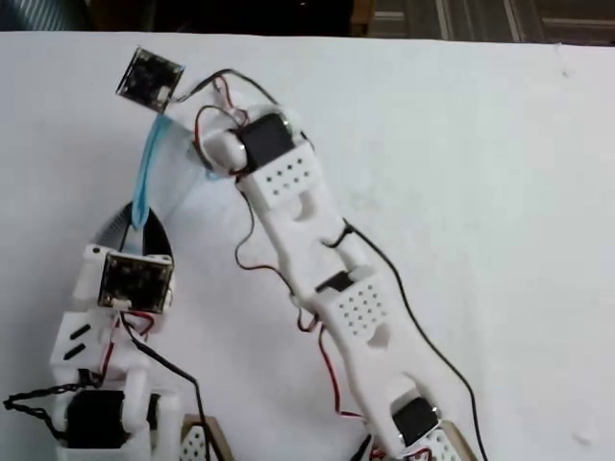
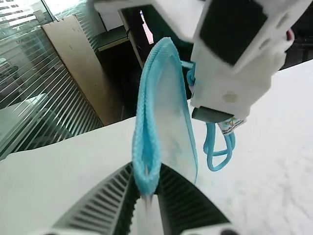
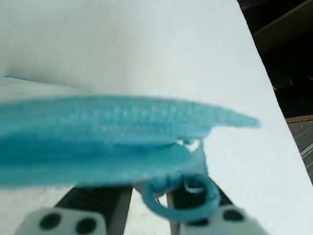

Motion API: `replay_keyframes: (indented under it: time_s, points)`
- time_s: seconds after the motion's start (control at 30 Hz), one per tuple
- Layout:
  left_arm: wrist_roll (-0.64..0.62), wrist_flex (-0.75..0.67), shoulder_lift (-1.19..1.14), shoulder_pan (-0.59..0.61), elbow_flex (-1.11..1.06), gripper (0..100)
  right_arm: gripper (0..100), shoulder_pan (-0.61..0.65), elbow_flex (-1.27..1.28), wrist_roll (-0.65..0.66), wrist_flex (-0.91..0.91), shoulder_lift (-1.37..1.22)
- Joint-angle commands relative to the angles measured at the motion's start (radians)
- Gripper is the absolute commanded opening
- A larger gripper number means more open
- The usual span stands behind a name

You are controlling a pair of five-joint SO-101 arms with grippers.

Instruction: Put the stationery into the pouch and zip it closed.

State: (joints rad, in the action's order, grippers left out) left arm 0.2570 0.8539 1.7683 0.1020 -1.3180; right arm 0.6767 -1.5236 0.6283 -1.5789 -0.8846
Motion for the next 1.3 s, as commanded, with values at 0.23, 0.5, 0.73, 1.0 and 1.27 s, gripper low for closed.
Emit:
replay_keyframes:
  time_s: [0.23, 0.5, 0.73, 1.0, 1.27]
  points:
    - [0.000, 0.008, -0.013, -0.001, 0.003, 2, 1.9, -0.004, -0.023, -0.060, -0.064, 0.268]
    - [0.000, 0.005, -0.012, -0.001, 0.003, 2, 1.9, 0.105, -0.014, 0.012, -0.162, 0.401]
    - [0.000, 0.005, -0.012, -0.001, 0.008, 2, 1.9, 0.154, -0.011, 0.023, -0.183, 0.404]
    - [-0.002, 0.003, -0.012, -0.001, 0.008, 2, 1.9, 0.154, -0.020, 0.023, -0.185, 0.417]
    - [-0.002, 0.003, -0.012, -0.001, 0.009, 2, 2.0, 0.242, -0.021, 0.068, -0.183, 0.415]
